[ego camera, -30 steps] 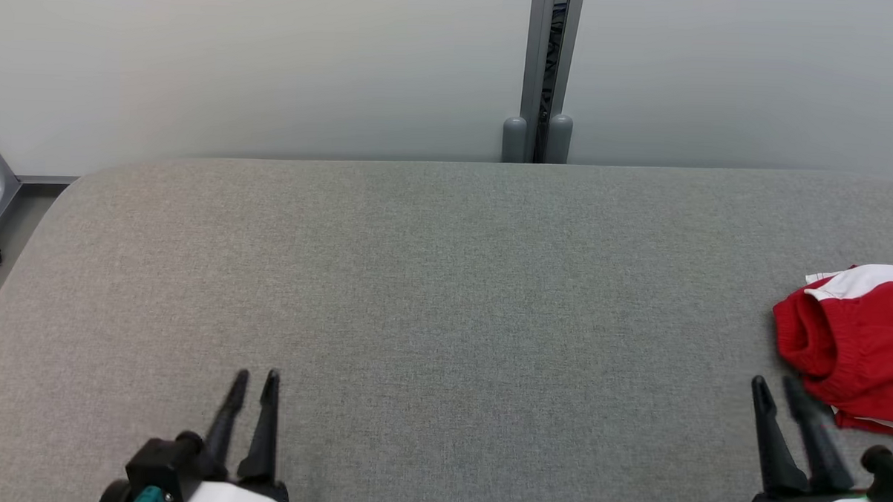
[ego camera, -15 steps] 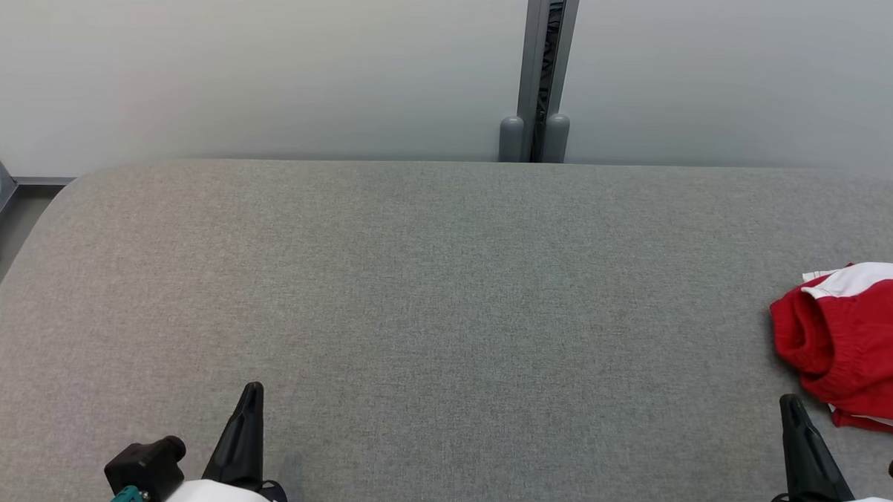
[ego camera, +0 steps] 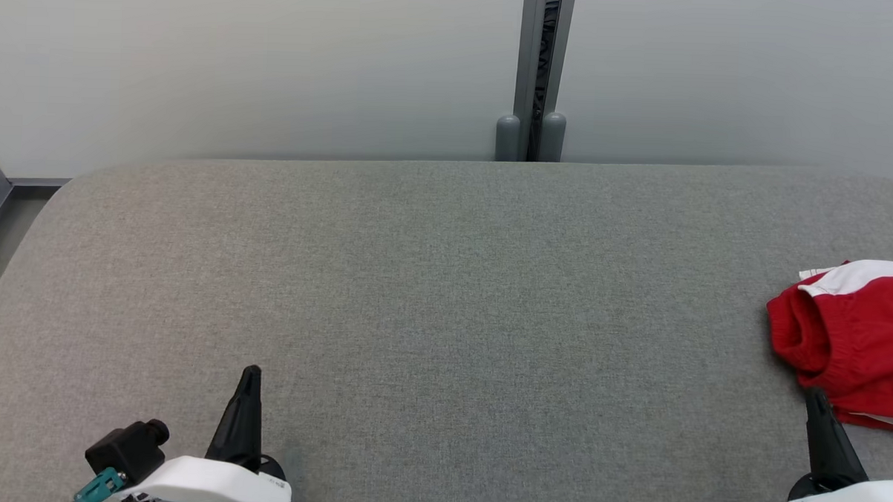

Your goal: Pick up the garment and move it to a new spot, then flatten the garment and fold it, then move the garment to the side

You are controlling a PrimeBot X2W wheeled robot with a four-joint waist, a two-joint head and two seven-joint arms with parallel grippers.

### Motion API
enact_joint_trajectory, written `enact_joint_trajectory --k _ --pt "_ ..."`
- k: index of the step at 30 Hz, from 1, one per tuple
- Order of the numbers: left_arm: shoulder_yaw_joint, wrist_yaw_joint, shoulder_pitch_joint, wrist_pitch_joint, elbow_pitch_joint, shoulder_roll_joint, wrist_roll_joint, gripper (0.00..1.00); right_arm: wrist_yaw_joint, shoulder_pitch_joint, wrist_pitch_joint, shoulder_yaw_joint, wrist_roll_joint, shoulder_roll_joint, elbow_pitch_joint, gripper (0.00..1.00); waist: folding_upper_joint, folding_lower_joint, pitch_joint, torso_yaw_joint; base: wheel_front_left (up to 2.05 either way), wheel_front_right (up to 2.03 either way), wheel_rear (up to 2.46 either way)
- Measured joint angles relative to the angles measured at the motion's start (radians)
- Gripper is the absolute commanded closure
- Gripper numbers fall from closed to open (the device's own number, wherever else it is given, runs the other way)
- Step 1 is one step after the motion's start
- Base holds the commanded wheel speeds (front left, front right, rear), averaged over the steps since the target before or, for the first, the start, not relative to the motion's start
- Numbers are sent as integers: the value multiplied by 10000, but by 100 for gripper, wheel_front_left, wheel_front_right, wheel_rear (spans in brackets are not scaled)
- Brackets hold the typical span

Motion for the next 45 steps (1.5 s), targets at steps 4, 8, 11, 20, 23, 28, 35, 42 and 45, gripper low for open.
enact_joint_trajectory --k 4,8,11,20,23,28,35,42,45 --pt "-10 -36 -150 86 35 0 -575 100 0 -124 199 -113 539 33 79 100 0 0 4 -17 0 0 0" --pt "-25 -48 -190 173 75 2 -1137 100 0 -151 370 -307 1047 48 132 100 0 0 7 -35 0 0 0" --pt "-36 -100 -365 253 98 2 -1666 100 0 -252 523 -412 1549 71 167 100 0 0 11 -52 0 0 0" --pt "-67 -169 -573 428 159 6 -2780 100 0 -384 934 -731 2558 105 232 100 0 0 18 -91 0 0 0" --pt "-73 -203 -596 483 182 8 -3104 100 0 -477 1047 -849 2882 121 259 100 0 0 20 -104 0 0 0" --pt "-90 -221 -779 554 205 8 -3666 100 0 -526 1233 -1007 3386 136 311 100 0 0 24 -126 0 0 0" --pt "-121 -305 -967 688 284 10 -4627 100 0 -725 1563 -1302 4232 169 430 100 0 0 32 -164 0 0 0" --pt "-136 -343 -1134 788 337 13 -5306 100 -2 -770 1818 -1517 4840 203 481 100 0 0 37 -195 0 0 0" --pt "-148 -380 -1169 834 355 13 -5565 100 0 -818 1925 -1611 5095 213 499 100 0 0 39 -208 0 0 0"
